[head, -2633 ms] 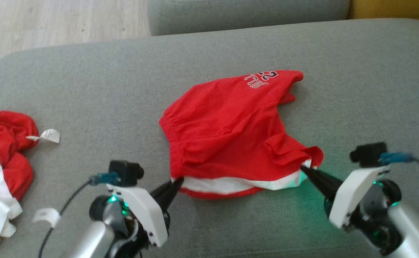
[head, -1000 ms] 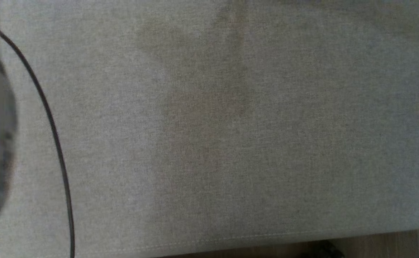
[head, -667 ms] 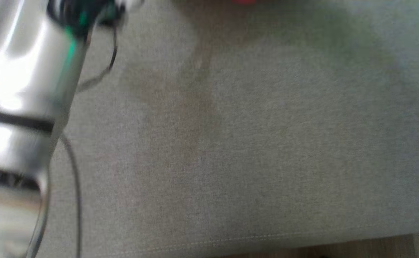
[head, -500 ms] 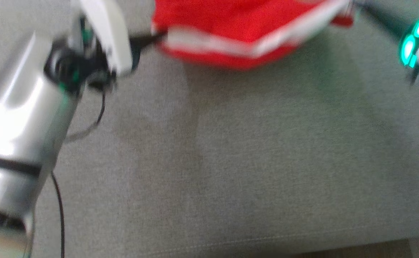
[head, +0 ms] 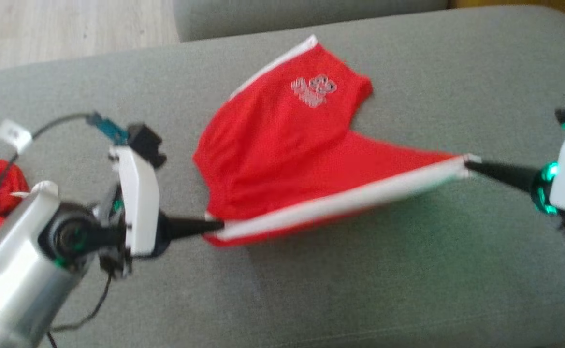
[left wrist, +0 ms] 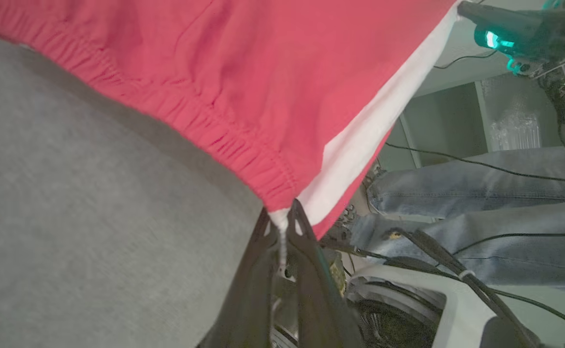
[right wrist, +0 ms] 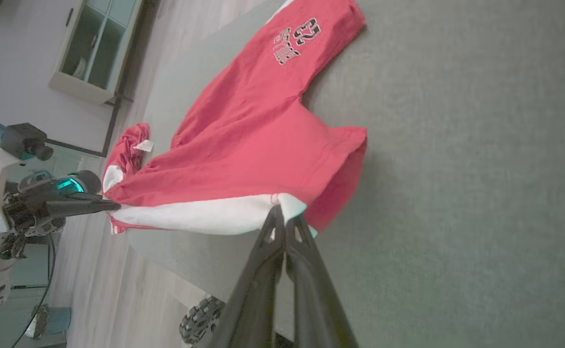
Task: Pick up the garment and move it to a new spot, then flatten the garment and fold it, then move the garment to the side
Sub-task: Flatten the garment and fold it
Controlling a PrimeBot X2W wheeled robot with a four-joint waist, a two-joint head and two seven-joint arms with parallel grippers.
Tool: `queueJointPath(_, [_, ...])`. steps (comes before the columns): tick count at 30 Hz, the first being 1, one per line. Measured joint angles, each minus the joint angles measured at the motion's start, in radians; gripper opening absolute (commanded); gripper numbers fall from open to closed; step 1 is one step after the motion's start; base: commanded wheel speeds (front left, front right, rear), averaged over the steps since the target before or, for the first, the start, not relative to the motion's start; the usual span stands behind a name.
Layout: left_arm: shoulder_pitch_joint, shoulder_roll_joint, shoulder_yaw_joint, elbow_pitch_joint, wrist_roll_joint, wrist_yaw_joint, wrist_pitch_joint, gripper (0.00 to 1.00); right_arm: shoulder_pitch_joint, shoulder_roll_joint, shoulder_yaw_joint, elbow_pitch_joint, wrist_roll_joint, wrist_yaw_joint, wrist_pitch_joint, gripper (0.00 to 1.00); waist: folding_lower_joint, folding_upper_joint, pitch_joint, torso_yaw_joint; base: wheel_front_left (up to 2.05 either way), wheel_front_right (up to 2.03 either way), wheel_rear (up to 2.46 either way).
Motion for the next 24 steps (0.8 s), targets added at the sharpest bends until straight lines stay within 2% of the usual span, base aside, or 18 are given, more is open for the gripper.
queueJointPath(6, [0.099, 0.049, 0.001, -0.151, -0.048, 0.056, 0.020, 0.00, 0.088, -0.060, 0.005, -0.051, 0.035, 0.000, 0.022, 0.00, 0.0000, 0.0000, -0.010, 0.021, 0.00, 0.00, 0.00])
queueJointPath(12, [0.091, 0.050, 0.007, -0.202, -0.055, 0.082, 0.020, 0.00, 0.083, -0.070, -0.035, -0.077, 0.050, 0.000, 0.000, 0.00, 0.0000, 0.0000, 0.022, 0.048, 0.00, 0.00, 0.00])
queueJointPath(20, [-0.053, -0.016, 0.079, -0.176, -0.114, 0.126, 0.017, 0.00, -0.111, -0.069, -0.103, -0.009, 0.050, 0.000, -0.001, 0.00, 0.0000, 0.0000, 0.119, 0.117, 0.00, 0.00, 0.00])
queueJointPath(24, [-0.125, -0.060, 0.092, -0.125, -0.114, 0.126, 0.013, 0.00, -0.217, -0.062, -0.112, 0.074, 0.042, 0.000, 0.037, 0.00, 0.0000, -0.0001, 0.177, 0.163, 0.00, 0.00, 0.00])
